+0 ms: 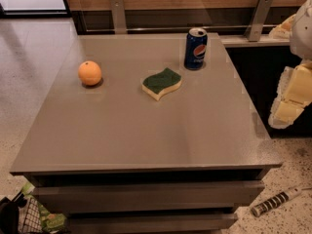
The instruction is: Pick pepsi can
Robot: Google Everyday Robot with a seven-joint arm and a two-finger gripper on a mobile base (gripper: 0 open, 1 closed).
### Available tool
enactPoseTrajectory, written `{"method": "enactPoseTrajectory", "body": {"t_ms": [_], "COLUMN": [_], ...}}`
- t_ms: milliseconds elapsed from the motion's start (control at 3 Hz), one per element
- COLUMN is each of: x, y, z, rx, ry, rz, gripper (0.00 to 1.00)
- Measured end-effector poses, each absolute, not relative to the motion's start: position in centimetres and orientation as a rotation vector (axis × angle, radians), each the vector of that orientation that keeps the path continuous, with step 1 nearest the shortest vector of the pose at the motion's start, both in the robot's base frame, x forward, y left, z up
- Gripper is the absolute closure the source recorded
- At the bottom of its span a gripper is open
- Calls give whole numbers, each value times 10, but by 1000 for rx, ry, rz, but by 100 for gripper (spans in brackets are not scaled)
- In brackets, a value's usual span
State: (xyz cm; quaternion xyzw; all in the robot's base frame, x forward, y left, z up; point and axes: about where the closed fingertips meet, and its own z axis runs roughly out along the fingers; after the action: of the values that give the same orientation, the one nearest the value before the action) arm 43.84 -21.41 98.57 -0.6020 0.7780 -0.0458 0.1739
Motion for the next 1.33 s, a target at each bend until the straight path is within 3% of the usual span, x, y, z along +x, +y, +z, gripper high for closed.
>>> {"method": "enactPoseTrajectory", "body": {"t_ms": [667,1333], "x": [458,517], "y": [-217,-208], "z": [986,958], "rx": [-1618,-1221], "ry": [2189,2058], "rz": [-126,116], "gripper": [0,0]}}
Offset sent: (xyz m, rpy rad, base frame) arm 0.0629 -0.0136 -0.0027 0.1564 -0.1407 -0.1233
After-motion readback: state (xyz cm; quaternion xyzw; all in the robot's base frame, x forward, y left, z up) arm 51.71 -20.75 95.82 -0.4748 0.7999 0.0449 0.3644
